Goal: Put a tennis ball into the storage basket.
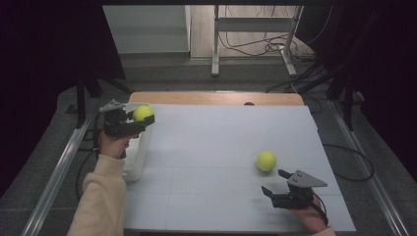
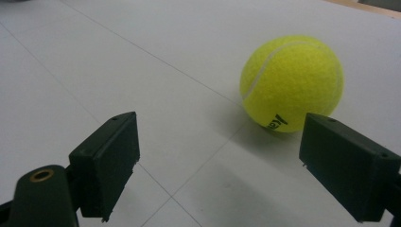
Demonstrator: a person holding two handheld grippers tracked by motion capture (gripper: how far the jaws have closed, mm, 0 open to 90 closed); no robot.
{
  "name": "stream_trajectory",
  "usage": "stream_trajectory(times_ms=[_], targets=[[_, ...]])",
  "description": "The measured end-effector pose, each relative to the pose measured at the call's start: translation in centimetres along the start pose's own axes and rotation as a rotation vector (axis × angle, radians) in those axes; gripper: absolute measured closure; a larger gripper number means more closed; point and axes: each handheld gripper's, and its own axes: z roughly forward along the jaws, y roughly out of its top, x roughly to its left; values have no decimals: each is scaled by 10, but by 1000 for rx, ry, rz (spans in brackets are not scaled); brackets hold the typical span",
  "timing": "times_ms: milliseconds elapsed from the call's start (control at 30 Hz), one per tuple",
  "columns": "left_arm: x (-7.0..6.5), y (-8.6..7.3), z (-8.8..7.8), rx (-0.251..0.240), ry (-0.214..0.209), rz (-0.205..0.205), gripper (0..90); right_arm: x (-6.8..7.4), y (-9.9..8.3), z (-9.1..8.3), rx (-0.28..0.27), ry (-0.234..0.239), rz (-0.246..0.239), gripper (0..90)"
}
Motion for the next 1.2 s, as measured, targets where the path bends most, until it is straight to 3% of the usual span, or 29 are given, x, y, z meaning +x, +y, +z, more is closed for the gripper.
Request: stream_trajectory(times_ms=[467,1200], targets=[[15,5,-1,22,60,-18,260,0,1,0,-2,-4,6,135],[32,7,14,105,136,-21,260,0,0,0,1,-8,2,135]])
